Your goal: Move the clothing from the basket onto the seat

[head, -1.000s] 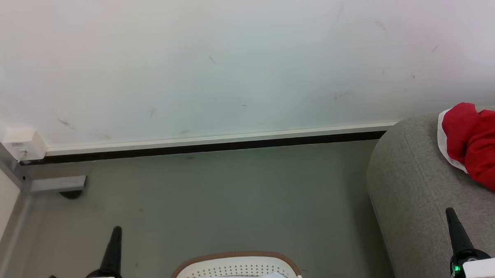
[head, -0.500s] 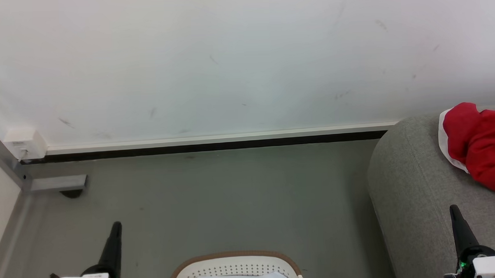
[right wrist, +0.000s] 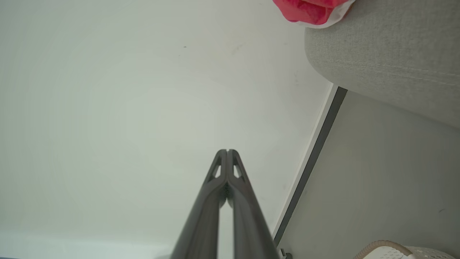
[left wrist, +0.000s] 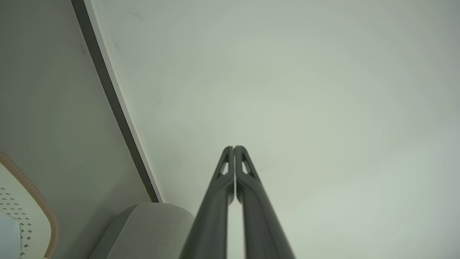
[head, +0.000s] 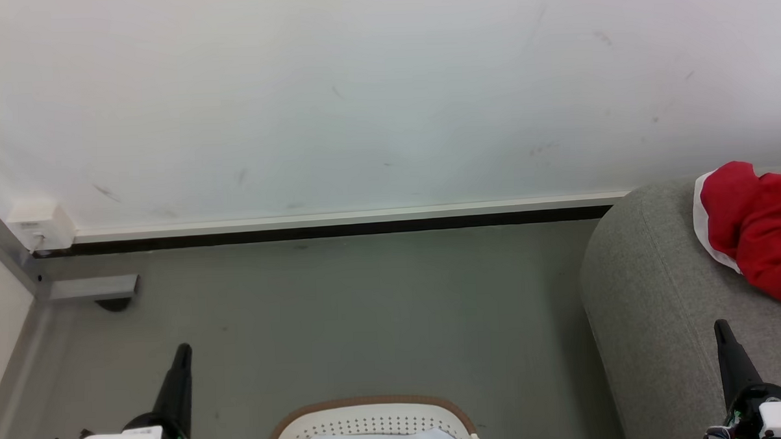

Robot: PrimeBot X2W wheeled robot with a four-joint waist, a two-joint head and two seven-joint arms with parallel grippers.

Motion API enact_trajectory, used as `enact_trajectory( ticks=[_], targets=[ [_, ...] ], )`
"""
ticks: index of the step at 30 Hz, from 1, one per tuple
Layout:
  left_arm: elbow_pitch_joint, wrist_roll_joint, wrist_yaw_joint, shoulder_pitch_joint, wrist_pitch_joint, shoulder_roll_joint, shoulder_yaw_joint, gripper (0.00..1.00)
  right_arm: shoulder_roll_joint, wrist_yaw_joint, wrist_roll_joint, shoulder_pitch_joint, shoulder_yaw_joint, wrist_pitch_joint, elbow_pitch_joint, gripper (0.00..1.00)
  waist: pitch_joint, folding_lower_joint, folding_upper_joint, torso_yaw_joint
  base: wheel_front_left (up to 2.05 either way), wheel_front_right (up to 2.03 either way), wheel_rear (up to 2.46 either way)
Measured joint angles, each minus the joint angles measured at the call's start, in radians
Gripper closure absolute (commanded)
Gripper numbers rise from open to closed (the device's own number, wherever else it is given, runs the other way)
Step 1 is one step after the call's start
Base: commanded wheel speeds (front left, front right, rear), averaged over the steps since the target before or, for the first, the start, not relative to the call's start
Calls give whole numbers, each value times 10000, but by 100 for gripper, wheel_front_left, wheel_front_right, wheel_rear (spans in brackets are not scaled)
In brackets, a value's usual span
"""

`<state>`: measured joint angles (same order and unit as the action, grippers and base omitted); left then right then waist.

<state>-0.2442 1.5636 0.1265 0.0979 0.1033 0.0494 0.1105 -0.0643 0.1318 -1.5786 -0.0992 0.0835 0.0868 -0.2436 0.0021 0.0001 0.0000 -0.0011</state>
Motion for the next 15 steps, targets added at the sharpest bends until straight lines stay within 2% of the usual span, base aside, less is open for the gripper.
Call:
enact_trajectory(
  ticks=[15],
  targets=[
    [-15, 416, 23, 67, 109, 0, 29, 100, 23, 0, -477, -20, 150, 151, 0, 100, 11, 0, 0, 12, 0, 0, 0]
  ],
)
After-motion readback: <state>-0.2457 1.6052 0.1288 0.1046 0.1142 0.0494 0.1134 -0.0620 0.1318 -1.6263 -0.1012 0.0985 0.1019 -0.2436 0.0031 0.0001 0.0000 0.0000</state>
